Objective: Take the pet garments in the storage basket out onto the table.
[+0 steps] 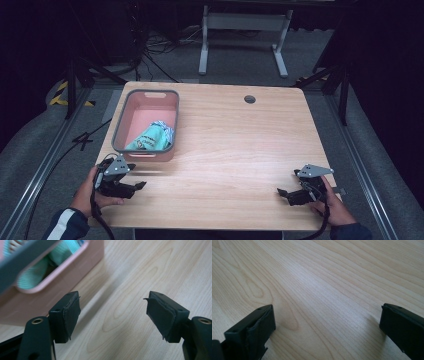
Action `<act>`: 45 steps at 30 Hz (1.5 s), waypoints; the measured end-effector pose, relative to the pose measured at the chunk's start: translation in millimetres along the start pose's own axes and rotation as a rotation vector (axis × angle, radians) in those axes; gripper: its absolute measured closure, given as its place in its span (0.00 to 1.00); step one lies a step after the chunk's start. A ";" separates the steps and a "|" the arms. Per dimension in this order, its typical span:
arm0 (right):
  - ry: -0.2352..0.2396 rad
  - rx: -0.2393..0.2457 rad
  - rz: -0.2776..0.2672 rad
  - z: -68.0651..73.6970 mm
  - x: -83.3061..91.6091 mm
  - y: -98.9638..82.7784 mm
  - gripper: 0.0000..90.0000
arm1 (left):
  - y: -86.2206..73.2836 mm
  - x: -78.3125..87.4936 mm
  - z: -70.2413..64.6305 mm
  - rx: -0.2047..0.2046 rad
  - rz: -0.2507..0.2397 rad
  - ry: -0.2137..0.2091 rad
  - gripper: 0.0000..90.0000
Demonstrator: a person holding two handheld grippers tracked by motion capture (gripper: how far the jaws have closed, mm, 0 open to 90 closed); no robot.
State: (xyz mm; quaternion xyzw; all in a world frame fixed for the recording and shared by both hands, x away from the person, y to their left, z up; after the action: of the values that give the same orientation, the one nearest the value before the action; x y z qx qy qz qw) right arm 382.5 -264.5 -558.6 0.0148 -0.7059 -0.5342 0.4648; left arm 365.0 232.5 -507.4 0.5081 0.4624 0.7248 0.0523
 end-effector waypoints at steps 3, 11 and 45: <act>0.000 0.000 0.000 0.0 0.0 0.0 0.01 | 8.6 10.2 2.7 0.004 -0.041 0.011 0.29; 0.000 0.000 0.000 0.0 0.0 0.0 0.01 | 28.5 31.8 11.4 0.014 -0.095 0.064 0.28; 0.000 0.000 0.000 0.0 0.0 0.0 0.01 | 88.9 1.1 63.2 0.044 0.022 0.100 0.24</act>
State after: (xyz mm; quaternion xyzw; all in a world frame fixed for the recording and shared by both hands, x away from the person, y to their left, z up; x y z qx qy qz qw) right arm 382.4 -264.6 -558.6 0.0148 -0.7059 -0.5342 0.4649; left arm 449.2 221.6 -438.7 0.4773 0.4744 0.7396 0.0099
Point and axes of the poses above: each handheld gripper's, and its own axes: x roughly backward along the jaws, y roughly out of its top, z roughly to its left, the point moved 10 cm from there along -x, roughly forward along the jaws, and after that the axes turned 5 degrees about -z, right-handed, at the moved point
